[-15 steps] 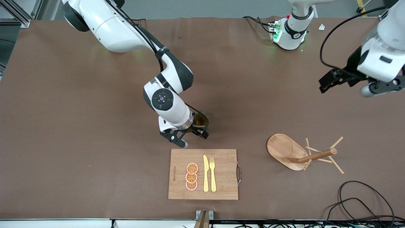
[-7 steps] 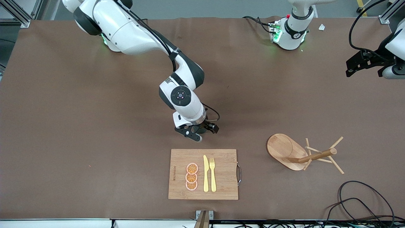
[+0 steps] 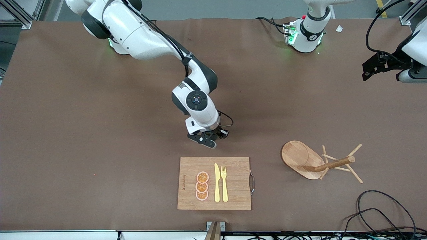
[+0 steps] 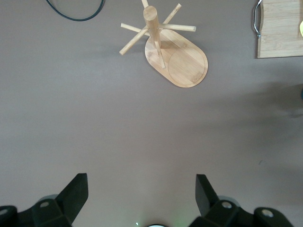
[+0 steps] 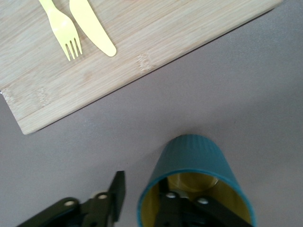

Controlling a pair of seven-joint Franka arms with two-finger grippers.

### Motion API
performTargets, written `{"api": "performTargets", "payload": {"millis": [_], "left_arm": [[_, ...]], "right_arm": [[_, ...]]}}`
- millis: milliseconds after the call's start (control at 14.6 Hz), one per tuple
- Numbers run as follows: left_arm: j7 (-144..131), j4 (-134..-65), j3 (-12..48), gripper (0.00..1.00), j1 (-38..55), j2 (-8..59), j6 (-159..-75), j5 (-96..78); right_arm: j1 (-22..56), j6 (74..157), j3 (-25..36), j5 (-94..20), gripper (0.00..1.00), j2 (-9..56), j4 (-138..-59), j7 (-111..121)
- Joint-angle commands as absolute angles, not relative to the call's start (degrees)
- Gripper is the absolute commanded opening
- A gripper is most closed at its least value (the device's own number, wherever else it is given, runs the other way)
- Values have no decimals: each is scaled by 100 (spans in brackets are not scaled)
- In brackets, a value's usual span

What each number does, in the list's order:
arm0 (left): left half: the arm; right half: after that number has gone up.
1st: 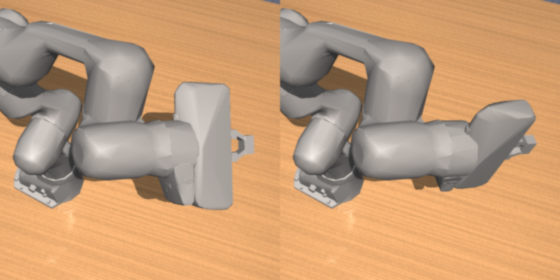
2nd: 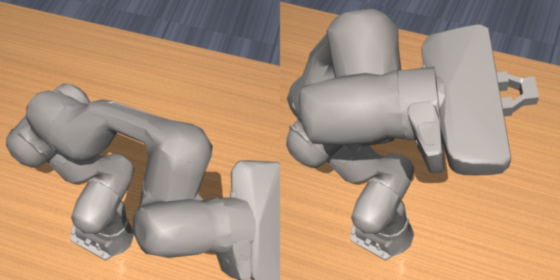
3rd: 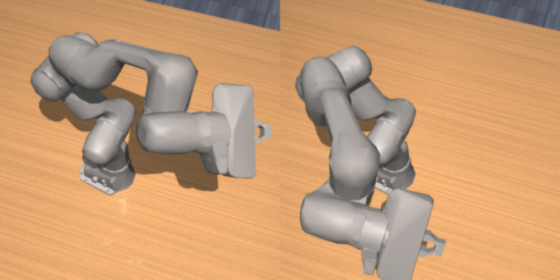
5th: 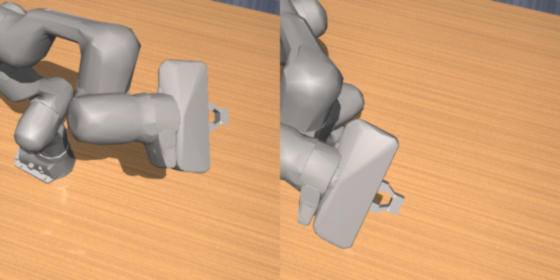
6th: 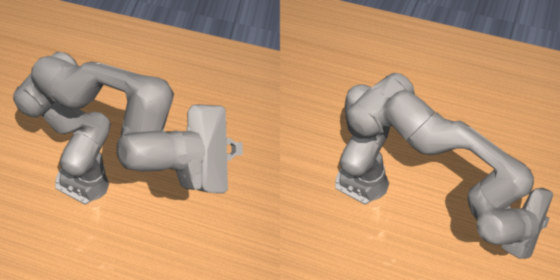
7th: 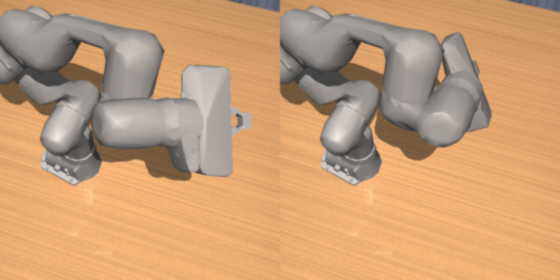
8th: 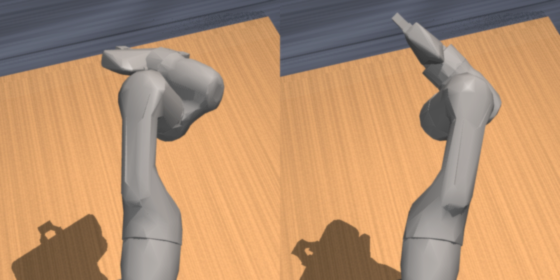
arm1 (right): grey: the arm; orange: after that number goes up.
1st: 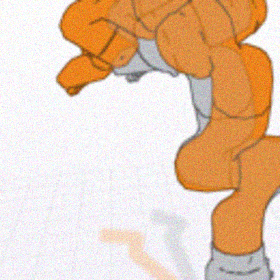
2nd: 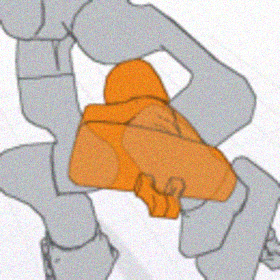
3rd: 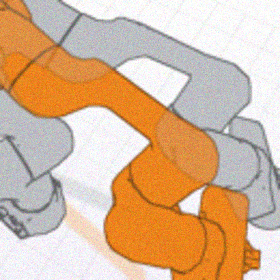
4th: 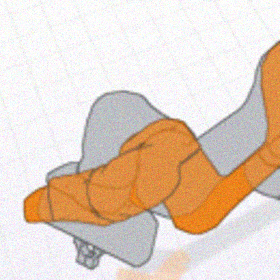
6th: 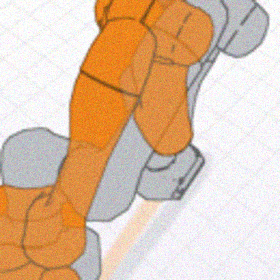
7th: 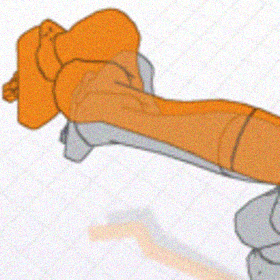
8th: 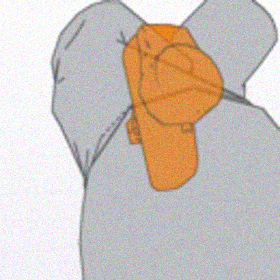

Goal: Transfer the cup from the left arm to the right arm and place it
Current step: 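Grasp the teal mug's rim with the right gripper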

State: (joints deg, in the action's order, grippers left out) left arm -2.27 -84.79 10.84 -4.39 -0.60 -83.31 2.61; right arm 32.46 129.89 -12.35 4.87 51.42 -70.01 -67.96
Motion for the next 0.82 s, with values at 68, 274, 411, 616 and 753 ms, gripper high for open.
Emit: {"api": "performTargets", "payload": {"millis": [68, 274, 411, 616, 753], "left_arm": [[-132, -8587, 1107, 100, -457, -193, -8332, 176], [-228, -8587, 1099, 100, -457, -176, -8341, 176], [-229, -8578, 1081, 100, -466, -184, -8323, 176], [-237, -8578, 1046, 100, -475, -185, -8297, 176], [-272, -8578, 1037, 100, -483, -193, -8227, 176]], "right_arm": [[3252, 12964, -1204, 729, 11, 5089, -7049, -6847], [3147, 12694, -1213, 1124, 1, 4993, -7031, -6777], [3051, 12149, -1239, 1204, 1, 4887, -6953, -6410], [2630, 11804, -1344, 1143, 1, 4703, -6855, -5619], [2269, 11437, -1389, 1134, 1, 4484, -6855, -4751]]}}
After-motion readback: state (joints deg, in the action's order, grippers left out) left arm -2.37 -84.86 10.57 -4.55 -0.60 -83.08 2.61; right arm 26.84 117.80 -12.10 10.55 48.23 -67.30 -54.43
